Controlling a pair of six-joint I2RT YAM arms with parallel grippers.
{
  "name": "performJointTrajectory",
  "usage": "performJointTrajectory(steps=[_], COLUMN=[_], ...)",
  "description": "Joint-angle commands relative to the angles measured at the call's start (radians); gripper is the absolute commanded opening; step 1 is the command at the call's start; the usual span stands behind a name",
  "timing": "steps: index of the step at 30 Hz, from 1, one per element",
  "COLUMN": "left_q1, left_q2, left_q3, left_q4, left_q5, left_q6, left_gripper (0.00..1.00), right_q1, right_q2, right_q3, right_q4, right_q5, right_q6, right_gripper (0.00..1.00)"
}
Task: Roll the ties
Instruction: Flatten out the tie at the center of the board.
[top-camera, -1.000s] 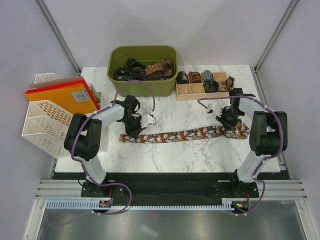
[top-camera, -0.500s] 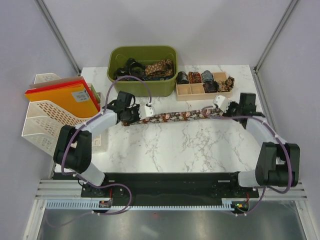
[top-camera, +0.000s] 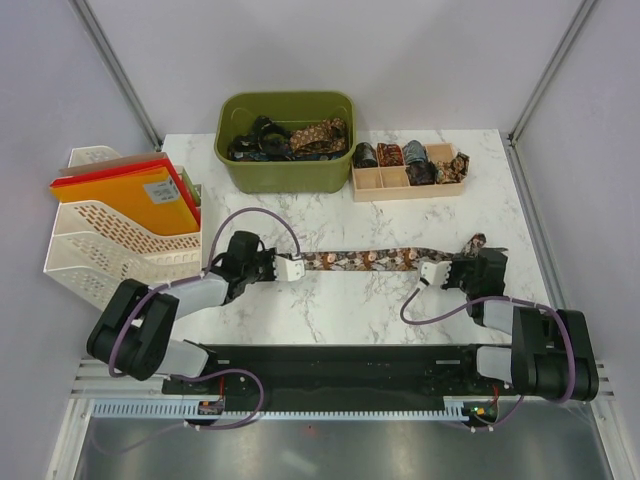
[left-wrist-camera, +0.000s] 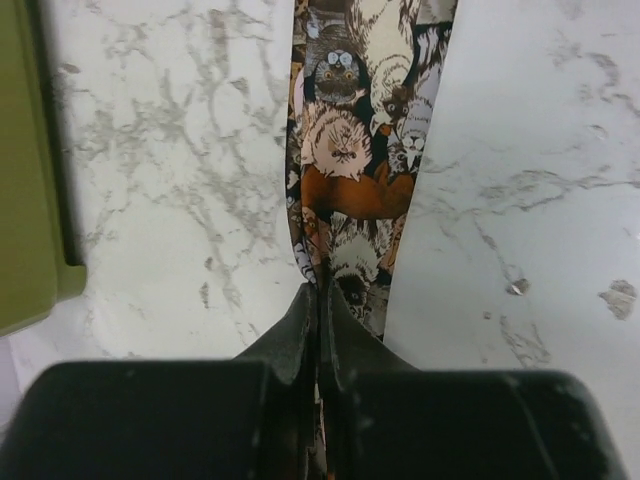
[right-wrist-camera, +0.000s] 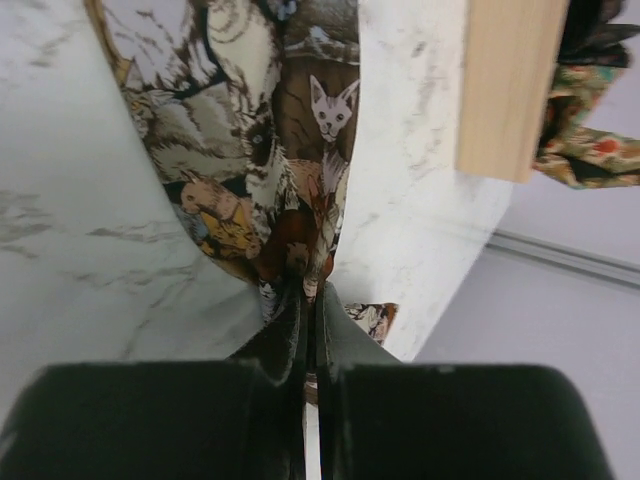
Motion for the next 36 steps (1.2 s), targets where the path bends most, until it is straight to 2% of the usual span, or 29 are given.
performJointTrajectory(steps=[1, 2, 3, 4, 8, 10, 14, 15, 17, 22, 26, 28, 31, 32, 34, 35, 36], left_q1=[0.008, 0.008, 0.008, 0.008, 0.008, 0.005, -0.031, -0.041, -0.069, -0.086, -0.107, -0.112, -0.112, -0.112, -0.112, -0.112, -0.112], left_q2=[-0.04, -0.045, -0.042, -0.038, -0.034, -0.029, 0.009, 0.02, 0.043, 0.097, 0.003, -0.091, -0.233, -0.273, -0.339, -0.406, -0.435], left_q3=[-0.016, -0.039, -0.05, -0.049, 0.02, -0.009, -0.144, -0.192, -0.219, -0.266, -0.326, -0.343, -0.333, -0.334, -0.346, -0.349, -0.352], left_q4=[0.227, 0.293, 0.371, 0.449, 0.484, 0.488, 0.588, 0.622, 0.683, 0.786, 0.704, 0.566, 0.319, 0.274, 0.142, 0.095, 0.056], left_q5=[-0.127, -0.144, -0.171, -0.184, -0.28, -0.256, -0.201, -0.202, -0.21, -0.242, -0.193, -0.159, -0.083, -0.037, 0.011, 0.052, 0.068], left_q6=[0.011, 0.014, 0.016, 0.01, -0.093, -0.108, -0.058, -0.035, -0.023, -0.001, 0.013, 0.007, -0.004, 0.008, 0.025, 0.045, 0.049], left_gripper=[0.02, 0.02, 0.02, 0.02, 0.02, 0.02, 0.02, 0.02, 0.02, 0.02, 0.02, 0.02, 0.13, 0.24, 0.42, 0.5, 0.51], right_q1=[-0.026, -0.029, -0.029, -0.029, -0.039, -0.041, -0.041, -0.043, -0.043, -0.044, -0.072, -0.087, -0.108, -0.116, -0.122, -0.13, -0.135], right_q2=[0.005, 0.021, 0.065, 0.086, 0.18, 0.221, 0.488, 0.53, 0.599, 0.617, 0.604, 0.593, 0.602, 0.601, 0.596, 0.599, 0.599], right_q3=[-0.034, -0.053, -0.064, -0.061, -0.008, -0.065, -0.171, -0.198, -0.194, -0.189, -0.232, -0.274, -0.323, -0.332, -0.344, -0.349, -0.352], right_q4=[0.32, 0.418, 0.593, 0.65, 0.787, 0.935, 1.285, 1.287, 1.287, 1.285, 1.284, 1.285, 1.285, 1.279, 1.278, 1.279, 1.276], right_q5=[-0.007, -0.005, 0.002, 0.013, 0.119, 0.087, -0.037, -0.03, -0.022, -0.071, -0.123, -0.171, -0.208, -0.225, -0.237, -0.254, -0.26], right_q6=[0.023, 0.049, 0.067, 0.084, 0.146, 0.112, -0.027, -0.123, -0.153, -0.19, -0.234, -0.259, -0.323, -0.328, -0.343, -0.371, -0.374], right_gripper=[0.0, 0.0, 0.0, 0.0, 0.0, 0.0, 0.0, 0.0, 0.0, 0.0, 0.0, 0.0, 0.14, 0.28, 0.45, 0.57, 0.61])
